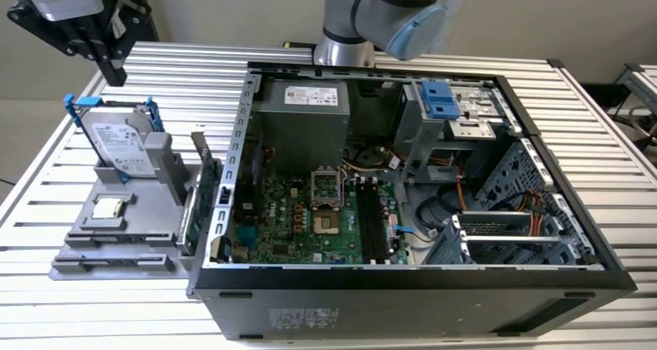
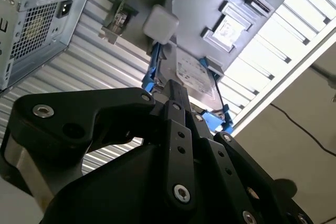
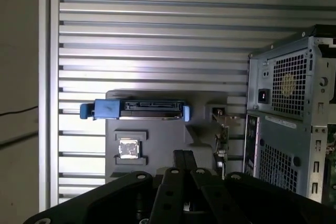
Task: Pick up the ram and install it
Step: 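Reach for the ram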
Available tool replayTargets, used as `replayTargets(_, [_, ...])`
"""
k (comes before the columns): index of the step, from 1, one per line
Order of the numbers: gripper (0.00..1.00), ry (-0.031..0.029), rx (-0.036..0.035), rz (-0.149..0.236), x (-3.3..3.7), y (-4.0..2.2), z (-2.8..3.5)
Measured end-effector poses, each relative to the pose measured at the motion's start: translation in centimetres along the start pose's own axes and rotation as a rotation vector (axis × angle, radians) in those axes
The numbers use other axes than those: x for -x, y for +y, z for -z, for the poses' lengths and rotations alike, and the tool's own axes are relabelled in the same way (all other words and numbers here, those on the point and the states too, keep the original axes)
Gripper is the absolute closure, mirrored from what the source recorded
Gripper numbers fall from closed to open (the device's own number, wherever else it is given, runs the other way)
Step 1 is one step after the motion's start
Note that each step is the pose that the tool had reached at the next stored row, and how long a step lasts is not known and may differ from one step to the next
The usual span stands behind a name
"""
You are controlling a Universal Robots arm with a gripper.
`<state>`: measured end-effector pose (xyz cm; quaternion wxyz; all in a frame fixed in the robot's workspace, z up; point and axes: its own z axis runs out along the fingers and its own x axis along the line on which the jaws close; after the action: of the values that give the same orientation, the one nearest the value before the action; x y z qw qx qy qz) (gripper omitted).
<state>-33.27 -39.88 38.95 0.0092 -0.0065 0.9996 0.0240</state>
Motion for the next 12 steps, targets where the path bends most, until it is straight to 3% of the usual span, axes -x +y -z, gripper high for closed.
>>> replayTargets(12, [1.00, 0.0001, 0.0001, 0.002, -1.69, 0.02, -0.04])
